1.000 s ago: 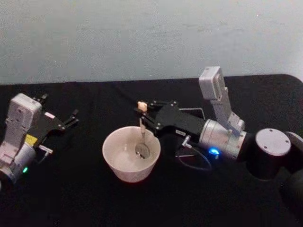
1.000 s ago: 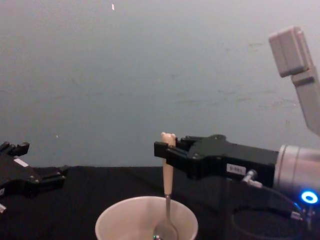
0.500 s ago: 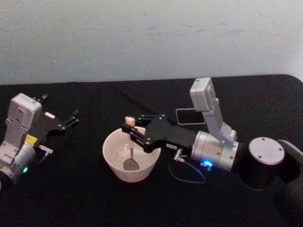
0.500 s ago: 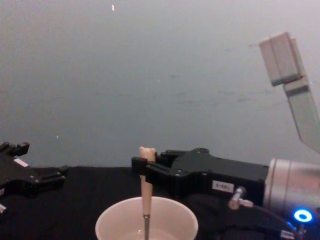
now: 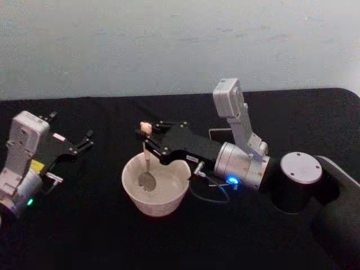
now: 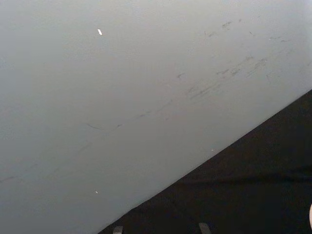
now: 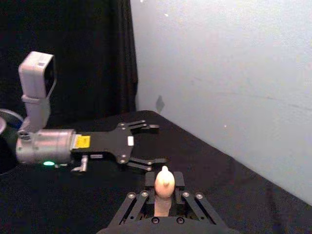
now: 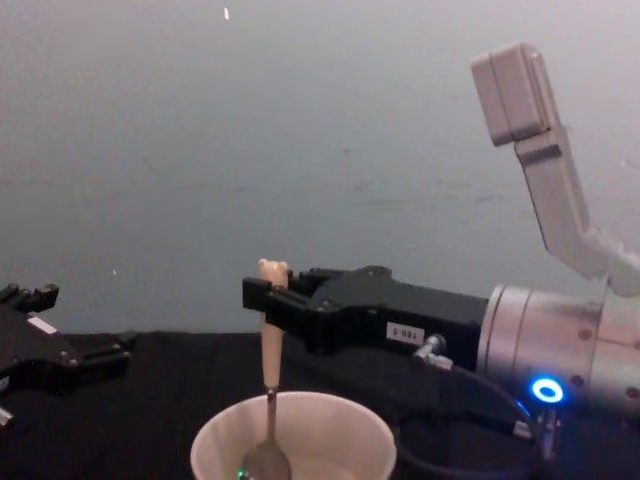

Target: Pick up the stirring spoon with one hand, stir inside the cup, then place it back in its original position.

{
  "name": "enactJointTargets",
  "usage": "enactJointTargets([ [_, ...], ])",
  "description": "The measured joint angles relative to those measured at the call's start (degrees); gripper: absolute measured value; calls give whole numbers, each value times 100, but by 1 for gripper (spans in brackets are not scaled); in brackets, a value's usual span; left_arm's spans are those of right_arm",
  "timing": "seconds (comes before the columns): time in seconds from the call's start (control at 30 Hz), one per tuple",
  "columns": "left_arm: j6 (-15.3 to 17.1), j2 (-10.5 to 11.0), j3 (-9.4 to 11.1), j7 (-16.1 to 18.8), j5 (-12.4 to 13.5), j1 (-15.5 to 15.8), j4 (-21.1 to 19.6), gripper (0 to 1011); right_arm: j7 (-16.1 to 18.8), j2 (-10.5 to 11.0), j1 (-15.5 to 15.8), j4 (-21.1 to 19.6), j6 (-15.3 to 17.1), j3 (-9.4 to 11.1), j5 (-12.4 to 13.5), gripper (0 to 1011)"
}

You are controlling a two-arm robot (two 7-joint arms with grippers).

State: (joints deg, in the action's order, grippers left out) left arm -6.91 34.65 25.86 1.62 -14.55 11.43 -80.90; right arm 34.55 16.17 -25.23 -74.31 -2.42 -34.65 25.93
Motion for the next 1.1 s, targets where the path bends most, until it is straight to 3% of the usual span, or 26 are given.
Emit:
enactJointTargets([
  [0.43,0,0,0,0,0,0,0,1001,-133,41,-80,100,-16,190,-73,214],
  [0.77,0,0,0,0,0,0,0,1001,-144,287,101,-134,37,354,-44,214],
  [1.1,0,0,0,0,0,0,0,1001,-44,569,377,-557,157,334,-26,215],
])
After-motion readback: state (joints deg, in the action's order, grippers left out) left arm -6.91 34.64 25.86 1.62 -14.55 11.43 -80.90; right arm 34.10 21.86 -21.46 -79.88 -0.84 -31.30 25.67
